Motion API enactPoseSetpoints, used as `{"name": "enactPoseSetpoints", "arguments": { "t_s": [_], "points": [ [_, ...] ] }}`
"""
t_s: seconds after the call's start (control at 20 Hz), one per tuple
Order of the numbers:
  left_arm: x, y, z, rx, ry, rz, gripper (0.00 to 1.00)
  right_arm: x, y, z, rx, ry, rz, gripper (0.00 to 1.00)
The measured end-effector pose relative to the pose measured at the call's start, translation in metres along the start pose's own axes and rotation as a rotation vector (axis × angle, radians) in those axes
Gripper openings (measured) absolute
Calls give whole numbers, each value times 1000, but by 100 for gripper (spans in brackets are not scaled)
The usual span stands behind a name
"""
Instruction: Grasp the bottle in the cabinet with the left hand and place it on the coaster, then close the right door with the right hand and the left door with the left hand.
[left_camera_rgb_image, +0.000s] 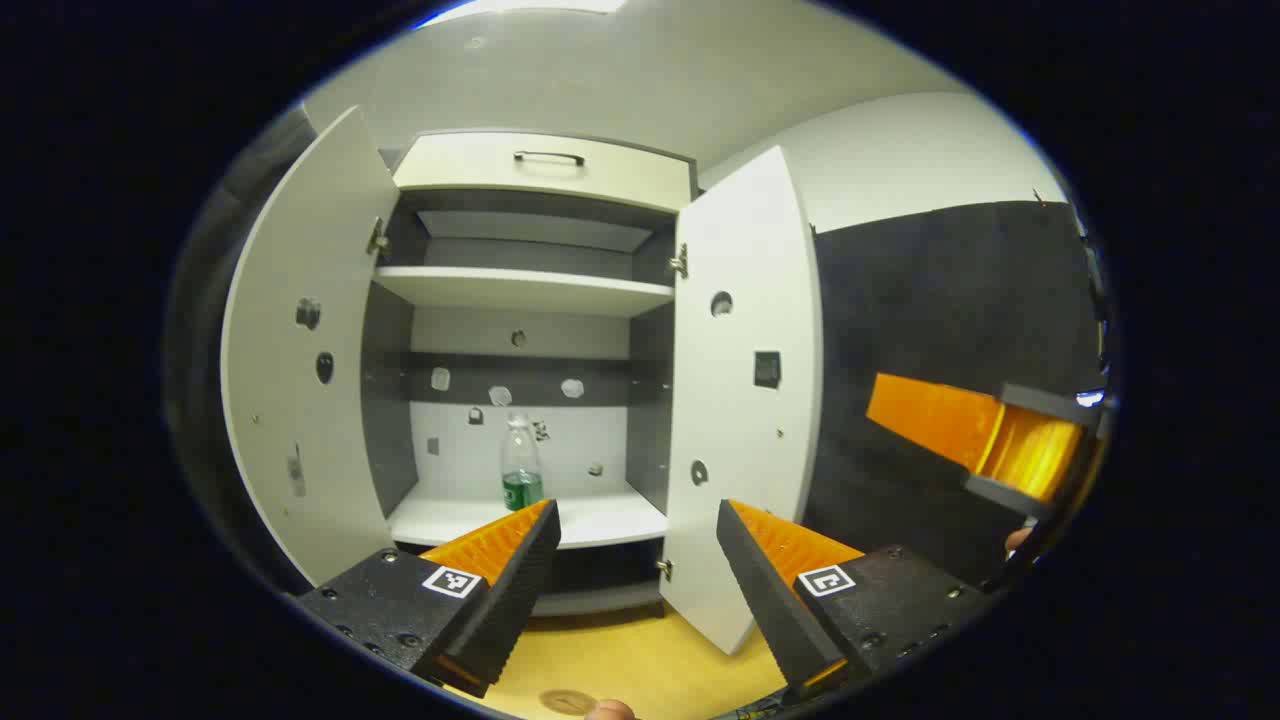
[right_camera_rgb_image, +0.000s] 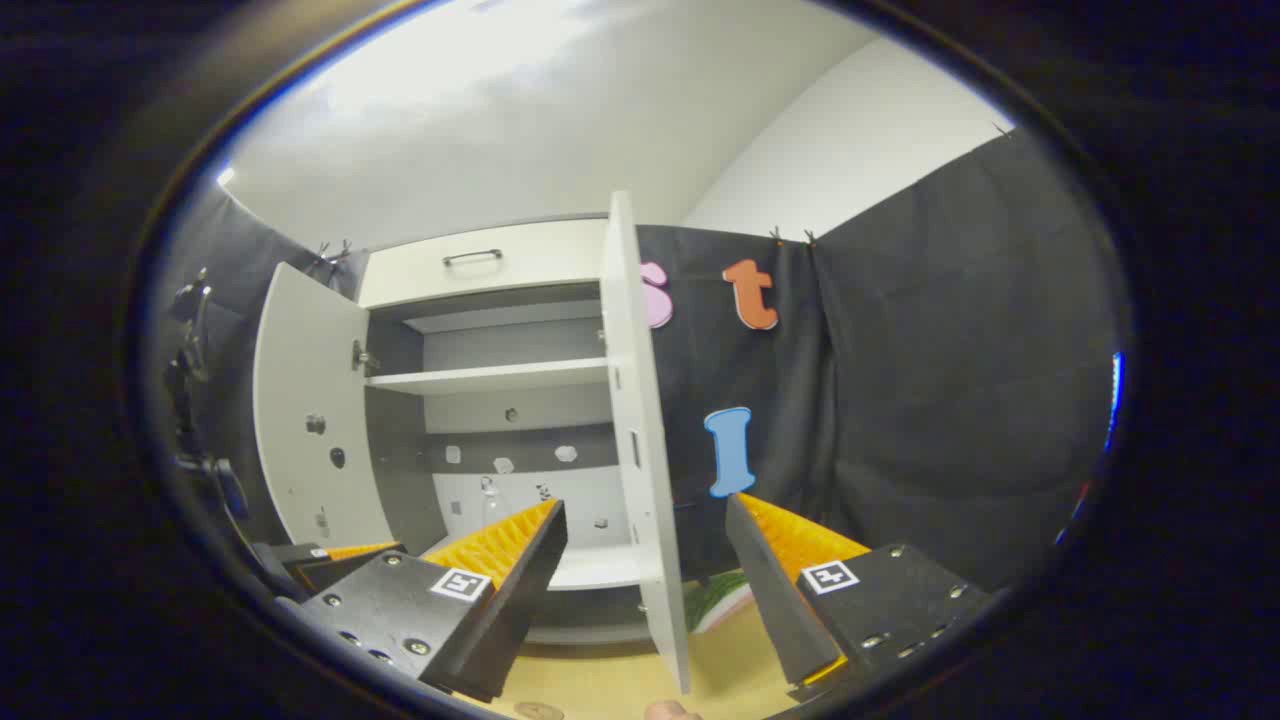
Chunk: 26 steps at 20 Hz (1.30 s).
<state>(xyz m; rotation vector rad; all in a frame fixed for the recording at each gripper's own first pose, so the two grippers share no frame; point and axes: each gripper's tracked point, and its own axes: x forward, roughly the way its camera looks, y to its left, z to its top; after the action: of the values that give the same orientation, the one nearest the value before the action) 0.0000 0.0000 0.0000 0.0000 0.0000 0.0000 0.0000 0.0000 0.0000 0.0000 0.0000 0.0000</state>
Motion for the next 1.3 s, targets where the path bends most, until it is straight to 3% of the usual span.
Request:
{"name": "enactPoseSetpoints", "arguments": {
  "t_s": [0.35, 0.7, 0.75, 0.8, 1.1, 1.3],
  "points": [
    [6, 52, 31, -25, -50, 83, 99, 10, 62, 18, -49, -17, 105, 97],
    [6, 85, 43, -10, -62, 180, 99, 25, 83, 4, -65, 1, 190, 97],
    [6, 87, 42, -17, -59, 190, 99, 27, 85, 3, -73, 4, 200, 93],
    [7, 88, 40, -23, -56, 197, 99, 28, 88, 0, -76, 12, 208, 97],
    [32, 91, 27, -27, -21, 192, 99, 42, 71, -11, -114, 30, 180, 97],
    [81, 103, 12, -14, -1, 208, 99, 47, 53, -14, -139, 33, 138, 97]
  ]
}}
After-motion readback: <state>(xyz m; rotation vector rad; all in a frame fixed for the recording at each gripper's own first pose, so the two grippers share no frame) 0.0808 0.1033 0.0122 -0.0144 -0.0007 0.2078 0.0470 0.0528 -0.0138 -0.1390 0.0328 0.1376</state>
